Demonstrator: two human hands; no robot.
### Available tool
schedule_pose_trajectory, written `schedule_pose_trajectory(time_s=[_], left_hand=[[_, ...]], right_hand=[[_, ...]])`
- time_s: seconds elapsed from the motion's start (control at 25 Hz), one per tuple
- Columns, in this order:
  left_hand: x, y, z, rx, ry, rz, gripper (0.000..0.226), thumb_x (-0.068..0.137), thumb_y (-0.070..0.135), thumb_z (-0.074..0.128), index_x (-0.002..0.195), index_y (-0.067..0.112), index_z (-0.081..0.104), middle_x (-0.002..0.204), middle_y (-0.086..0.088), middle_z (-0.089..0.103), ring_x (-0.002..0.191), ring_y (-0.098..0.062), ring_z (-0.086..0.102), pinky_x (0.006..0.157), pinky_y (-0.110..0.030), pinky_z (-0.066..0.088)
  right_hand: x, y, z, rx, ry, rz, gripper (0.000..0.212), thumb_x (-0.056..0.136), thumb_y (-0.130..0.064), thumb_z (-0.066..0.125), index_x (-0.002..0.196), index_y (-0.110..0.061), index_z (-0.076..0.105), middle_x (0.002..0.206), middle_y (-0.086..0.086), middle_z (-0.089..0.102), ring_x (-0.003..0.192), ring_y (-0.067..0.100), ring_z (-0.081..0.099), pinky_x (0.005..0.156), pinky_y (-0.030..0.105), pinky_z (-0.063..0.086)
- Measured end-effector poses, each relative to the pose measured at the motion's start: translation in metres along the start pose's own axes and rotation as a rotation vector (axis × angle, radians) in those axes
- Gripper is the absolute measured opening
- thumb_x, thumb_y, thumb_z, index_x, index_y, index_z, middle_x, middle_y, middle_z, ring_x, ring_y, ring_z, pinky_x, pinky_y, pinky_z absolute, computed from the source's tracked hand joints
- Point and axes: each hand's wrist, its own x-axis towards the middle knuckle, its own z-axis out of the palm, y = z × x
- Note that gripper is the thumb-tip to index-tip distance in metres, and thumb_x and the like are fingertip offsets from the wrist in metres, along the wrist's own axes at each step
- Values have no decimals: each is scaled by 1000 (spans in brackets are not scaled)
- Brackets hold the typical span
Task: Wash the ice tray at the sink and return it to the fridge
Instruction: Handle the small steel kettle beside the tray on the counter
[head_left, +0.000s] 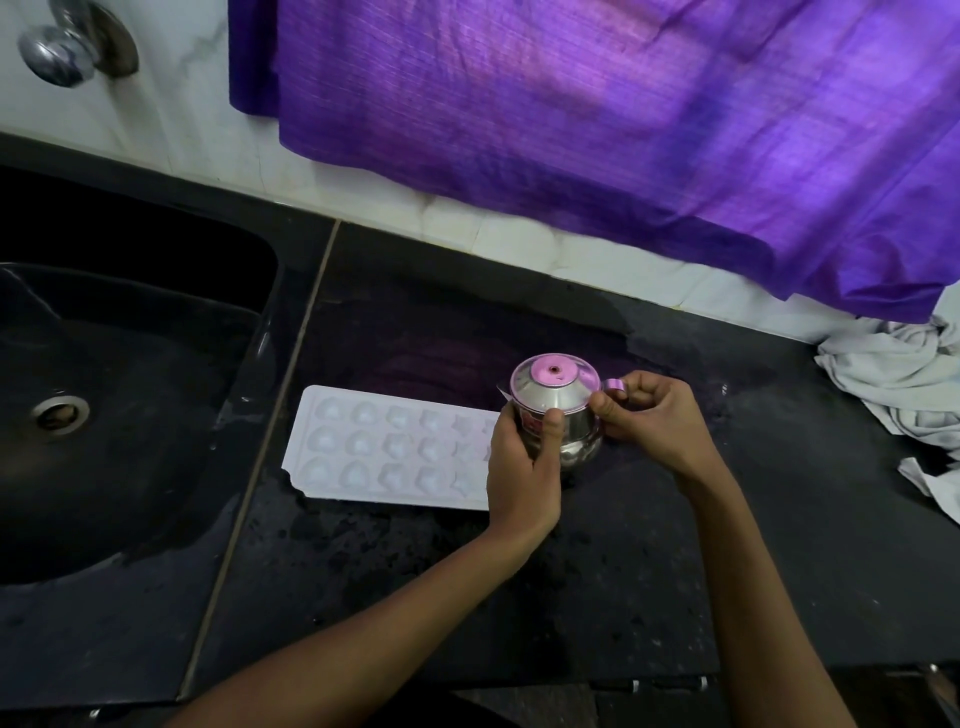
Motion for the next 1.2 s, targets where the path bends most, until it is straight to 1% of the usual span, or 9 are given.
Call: schedule_pose_trajectory(time_s=[0.12, 0.32, 0.4, 0.48, 0.56, 0.76, 0.96, 1.2], left_hand=[[-4, -1, 0, 0, 6, 13, 71, 76, 64, 41, 130, 18, 47, 123, 4, 59, 111, -11, 56, 97, -31, 46], [-15, -6, 2, -11, 6, -19, 62, 82, 58, 40, 129, 18, 46, 121, 4, 59, 109, -9, 57, 87, -18, 45], [-18, -8, 3, -10, 11, -38, 54, 87, 54, 41, 128, 18, 46, 119, 5, 58, 106, -7, 56, 84, -14, 43], [-21, -9, 2, -16, 13, -53, 49, 88, 52, 40, 124, 19, 46, 116, 7, 58, 103, -5, 56, 78, -10, 42], [-24, -10, 2, -26, 13, -56, 51, 87, 53, 39, 124, 19, 46, 115, 6, 59, 102, -5, 56, 74, -8, 42], [-27, -14, 2, -18, 19, -75, 48, 91, 51, 40, 125, 19, 47, 117, 4, 60, 101, -5, 56, 74, -8, 41], [-28, -14, 3, -13, 4, -89, 48, 92, 50, 39, 126, 18, 46, 117, 5, 59, 101, -6, 56, 75, -9, 41], [-28, -14, 3, -5, 4, -100, 51, 91, 53, 38, 127, 18, 46, 118, 3, 60, 105, -10, 57, 82, -18, 43]], right_hand=[[-3, -1, -1, 10, -7, 3, 32, 60, -30, 74, 75, -4, 61, 67, 2, 71, 62, 11, 66, 62, 27, 57], [-10, -6, -4, -64, -57, -34, 38, 60, -29, 74, 78, 2, 62, 72, 4, 72, 62, 6, 68, 58, 17, 54], [-13, -7, -4, -91, -74, -37, 37, 60, -30, 74, 77, 0, 63, 70, 2, 71, 61, 4, 67, 56, 15, 52], [-14, -8, -4, -120, -86, -35, 39, 59, -33, 74, 77, -1, 63, 71, 3, 72, 62, 4, 67, 57, 14, 52], [-15, -8, -4, -151, -93, -33, 44, 58, -37, 74, 80, 0, 64, 73, 4, 72, 64, 5, 68, 60, 15, 53], [-19, -7, -4, -187, -95, -34, 48, 57, -39, 74, 82, 1, 64, 73, 3, 73, 64, 5, 69, 61, 15, 53], [-20, -5, -6, -199, -87, -28, 49, 56, -43, 74, 81, -1, 65, 74, 4, 73, 67, 10, 70, 66, 23, 55], [-22, -6, -5, -177, -85, -21, 39, 58, -39, 74, 77, -6, 65, 71, 3, 73, 63, 7, 69, 58, 16, 51]])
